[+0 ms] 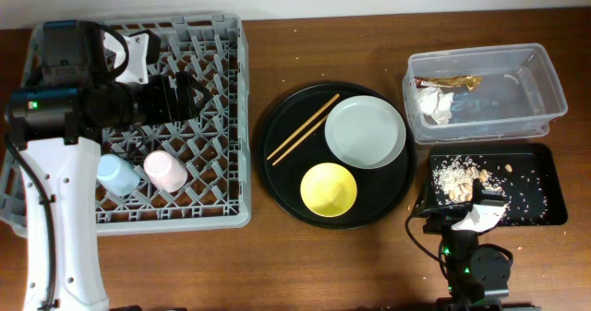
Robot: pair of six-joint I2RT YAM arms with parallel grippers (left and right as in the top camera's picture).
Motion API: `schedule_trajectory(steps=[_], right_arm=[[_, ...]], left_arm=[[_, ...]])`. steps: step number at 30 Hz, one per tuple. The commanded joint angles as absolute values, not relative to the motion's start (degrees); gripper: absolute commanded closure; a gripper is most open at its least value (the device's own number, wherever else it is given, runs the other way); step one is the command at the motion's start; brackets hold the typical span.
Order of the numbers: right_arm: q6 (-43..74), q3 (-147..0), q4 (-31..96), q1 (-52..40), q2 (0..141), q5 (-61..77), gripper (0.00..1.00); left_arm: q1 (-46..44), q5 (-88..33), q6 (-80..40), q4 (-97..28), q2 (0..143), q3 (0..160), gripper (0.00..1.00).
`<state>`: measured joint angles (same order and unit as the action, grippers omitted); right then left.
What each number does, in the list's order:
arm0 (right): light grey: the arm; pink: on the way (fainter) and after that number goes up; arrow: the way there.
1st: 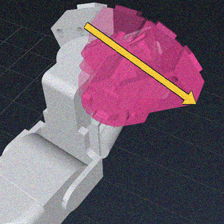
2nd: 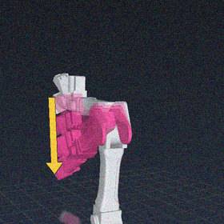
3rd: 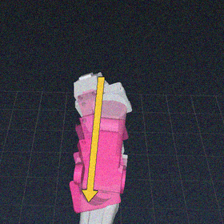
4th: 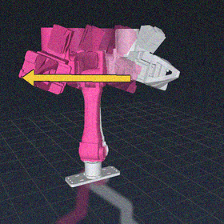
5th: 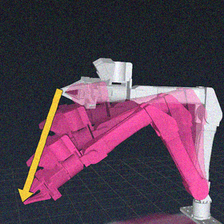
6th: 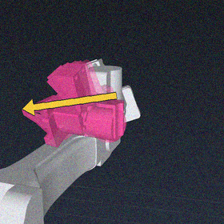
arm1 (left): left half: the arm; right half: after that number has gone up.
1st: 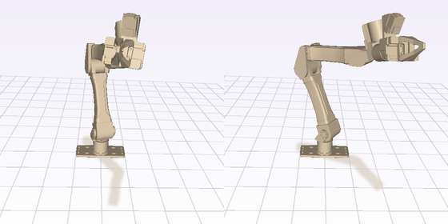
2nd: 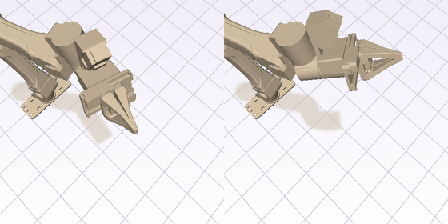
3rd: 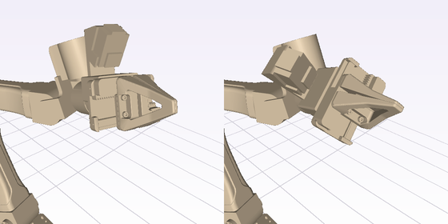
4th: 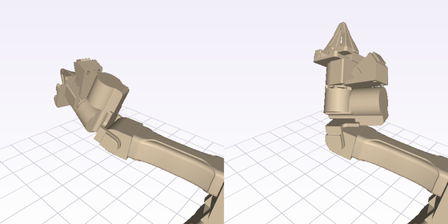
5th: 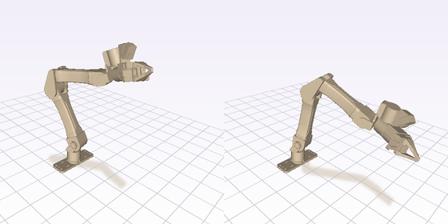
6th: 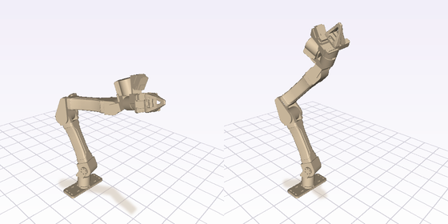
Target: Sort waste into correct bins and load items into the dishwasher rack
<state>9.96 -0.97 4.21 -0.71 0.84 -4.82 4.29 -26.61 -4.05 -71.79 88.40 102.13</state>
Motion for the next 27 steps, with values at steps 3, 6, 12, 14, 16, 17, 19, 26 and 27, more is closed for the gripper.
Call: schedule_trajectory(steps=[3,6,12,14,16,17,19,26,27], right_arm=[[9.93,-0.32,4.16,-0.30,0.21,-4.71,0.02],[9.96,-0.32,4.16,-0.30,0.21,-4.71,0.02],[9.96,-0.32,4.16,-0.30,0.21,-4.71,0.01],[9.93,-0.32,4.16,-0.30,0.21,-4.71,0.02],[9.96,-0.32,4.16,-0.30,0.21,-4.69,0.02],[9.96,-0.32,4.16,-0.30,0.21,-4.71,0.02],[9.96,-0.32,4.16,-0.30,0.21,-4.71,0.02],[9.93,-0.32,4.16,-0.30,0.21,-4.69,0.02],[9.96,-0.32,4.16,-0.30,0.21,-4.69,0.02]], left_arm=[[4.27,-27.18,-3.14,-71.70,88.14,102.78,0.01],[4.27,-27.18,-3.11,-71.70,88.14,102.78,0.01],[2.33,-39.68,-4.64,-66.37,88.16,102.02,0.01],[-4.23,-35.40,-4.64,-64.34,88.60,99.74,0.11],[-16.56,-18.59,-4.67,-64.03,90.17,95.88,0.18],[-22.33,-13.26,-4.67,-63.40,92.27,94.04,0.19],[-27.22,-12.45,-4.95,-61.43,97.17,91.31,0.28],[-34.46,-16.71,3.31,-60.99,122.23,89.60,0.57],[-34.46,-16.69,3.31,-60.60,123.55,89.60,0.60]])
